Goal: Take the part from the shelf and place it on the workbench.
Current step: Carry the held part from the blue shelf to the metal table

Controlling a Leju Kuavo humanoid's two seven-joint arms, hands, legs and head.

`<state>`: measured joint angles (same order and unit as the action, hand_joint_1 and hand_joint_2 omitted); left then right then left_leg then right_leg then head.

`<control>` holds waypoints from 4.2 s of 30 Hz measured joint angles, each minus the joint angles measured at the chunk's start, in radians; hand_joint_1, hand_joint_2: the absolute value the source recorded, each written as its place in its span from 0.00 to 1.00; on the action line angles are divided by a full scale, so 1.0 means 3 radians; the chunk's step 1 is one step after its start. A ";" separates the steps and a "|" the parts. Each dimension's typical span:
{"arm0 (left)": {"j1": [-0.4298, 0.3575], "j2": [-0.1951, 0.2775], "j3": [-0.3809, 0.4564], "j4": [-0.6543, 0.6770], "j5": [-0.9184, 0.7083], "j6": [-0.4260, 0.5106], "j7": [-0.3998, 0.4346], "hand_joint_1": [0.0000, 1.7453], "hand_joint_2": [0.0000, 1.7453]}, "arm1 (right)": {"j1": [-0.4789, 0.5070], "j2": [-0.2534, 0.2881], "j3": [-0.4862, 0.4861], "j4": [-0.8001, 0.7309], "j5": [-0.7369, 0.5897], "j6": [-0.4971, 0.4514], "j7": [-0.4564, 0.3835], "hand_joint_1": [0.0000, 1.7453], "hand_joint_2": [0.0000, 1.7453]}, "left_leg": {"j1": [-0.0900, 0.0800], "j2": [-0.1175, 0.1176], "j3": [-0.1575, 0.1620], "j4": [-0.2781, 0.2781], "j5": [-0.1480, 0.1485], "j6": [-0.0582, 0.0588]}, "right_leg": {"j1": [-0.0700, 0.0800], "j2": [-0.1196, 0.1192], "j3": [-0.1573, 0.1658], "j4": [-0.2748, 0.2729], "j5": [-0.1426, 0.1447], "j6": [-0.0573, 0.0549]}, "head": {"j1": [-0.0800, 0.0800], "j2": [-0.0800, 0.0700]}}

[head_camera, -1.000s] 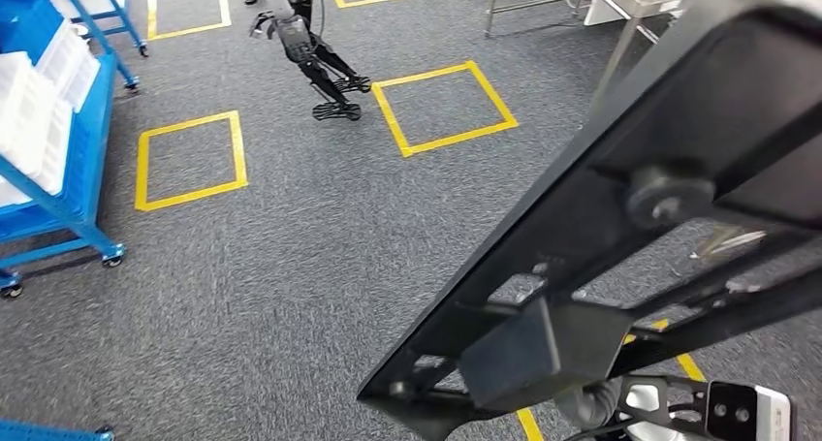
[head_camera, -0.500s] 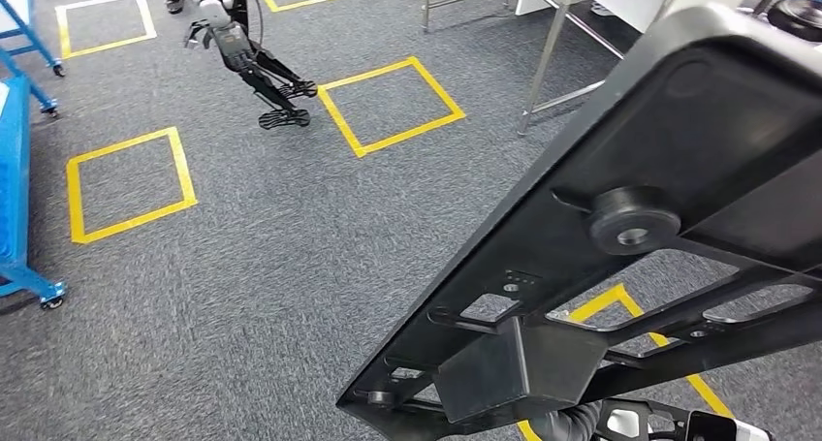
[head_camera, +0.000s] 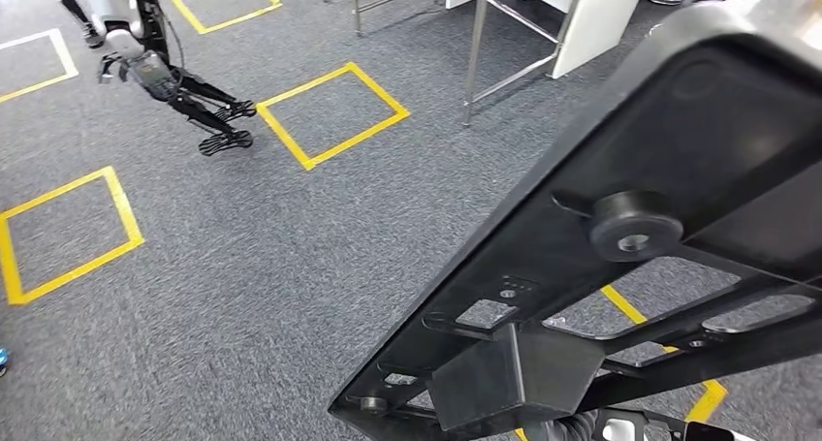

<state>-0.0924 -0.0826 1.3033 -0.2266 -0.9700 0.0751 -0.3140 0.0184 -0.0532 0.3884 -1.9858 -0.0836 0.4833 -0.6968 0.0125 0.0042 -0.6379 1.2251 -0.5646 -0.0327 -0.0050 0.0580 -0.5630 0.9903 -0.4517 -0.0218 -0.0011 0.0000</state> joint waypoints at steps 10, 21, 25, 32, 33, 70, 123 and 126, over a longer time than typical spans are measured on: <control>-0.0004 -0.0011 -0.0013 0.0003 -0.0008 -0.0058 0.0018 0.00 1.00 | 0.0048 0.0039 0.0027 -0.0073 0.0036 -0.0024 -0.0001 1.00 1.00 | 0.0012 -0.0057 0.0302 -0.0751 0.0299 0.0152 | -0.0013 -0.0079 -0.0241 0.0425 -0.0229 0.0158 | 0.0030 0.0000; -0.0016 -0.0026 -0.0028 0.0005 -0.0033 -0.0069 0.0057 0.00 1.00 | 0.0067 0.0037 0.0015 -0.0075 0.0010 -0.0008 0.0000 1.00 1.00 | -0.0055 0.0322 0.0334 -0.0752 0.0256 0.0105 | 0.0063 -0.0365 -0.0024 0.0043 -0.0058 0.0041 | 0.0038 0.0000; -0.0026 -0.0023 -0.0031 0.0005 -0.0038 -0.0063 0.0085 0.00 1.00 | 0.0058 0.0041 0.0011 -0.0076 0.0004 -0.0008 -0.0002 1.00 1.00 | -0.0033 0.0143 0.0227 -0.0452 0.0055 0.0041 | 0.0014 -0.0235 0.0011 -0.0023 -0.0010 -0.0006 | 0.0020 0.0000; -0.0007 -0.0013 -0.0030 0.0005 -0.0038 -0.0059 0.0084 0.00 1.00 | -0.0070 0.0041 -0.0002 -0.0037 -0.0039 -0.0035 0.0001 1.00 1.00 | 0.0022 -0.0064 0.0124 -0.0324 0.0157 -0.0007 | -0.0004 0.0046 0.0006 0.0034 -0.0031 0.0010 | 0.0007 0.0000; -0.0010 -0.0011 -0.0030 0.0005 -0.0039 -0.0064 0.0080 0.00 1.00 | -0.0109 0.0040 -0.0002 -0.0022 -0.0053 -0.0043 0.0001 1.00 1.00 | 0.0029 -0.0121 0.0212 -0.0526 0.0232 -0.0001 | -0.0005 0.0085 -0.0003 0.0055 -0.0039 0.0027 | 0.0007 0.0000; -0.0020 0.0008 -0.0003 0.0007 0.0054 -0.0053 0.0074 0.00 1.00 | -0.0874 -0.0229 0.0223 0.0457 -0.0689 -0.0141 0.0036 1.00 1.00 | 0.0030 -0.0107 0.0278 -0.0787 0.0336 0.0134 | -0.0002 0.0126 -0.0113 0.0153 -0.0081 0.0123 | 0.0031 0.0000; 0.0000 0.0032 -0.0019 0.0008 -0.0017 -0.0214 0.0004 0.00 1.00 | -0.0820 -0.0273 0.0340 0.0366 -0.0463 -0.0384 0.0014 1.00 1.00 | 0.0011 0.0012 -0.0064 -0.0073 0.0094 0.0016 | 0.0003 -0.0168 -0.0007 0.0017 -0.0028 0.0006 | -0.0003 0.0000; -0.0005 0.0038 -0.0020 0.0008 -0.0014 -0.0215 0.0010 0.00 1.00 | -0.0824 -0.0272 0.0342 0.0359 -0.0456 -0.0383 0.0017 1.00 1.00 | -0.0009 -0.0003 0.0199 -0.0665 0.0339 0.0075 | 0.0019 -0.0156 0.0014 0.0029 -0.0054 0.0037 | 0.0000 0.0000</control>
<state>-0.0939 -0.0712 1.2973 -0.2243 -0.9743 0.0107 -0.3112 -0.2288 -0.1349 0.4910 -1.8781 -0.2203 0.3684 -0.6917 0.0098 0.0034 -0.5781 1.0256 -0.4630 -0.0102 0.0005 0.0113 -0.5587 0.9989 -0.4679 -0.0107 -0.0011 0.0000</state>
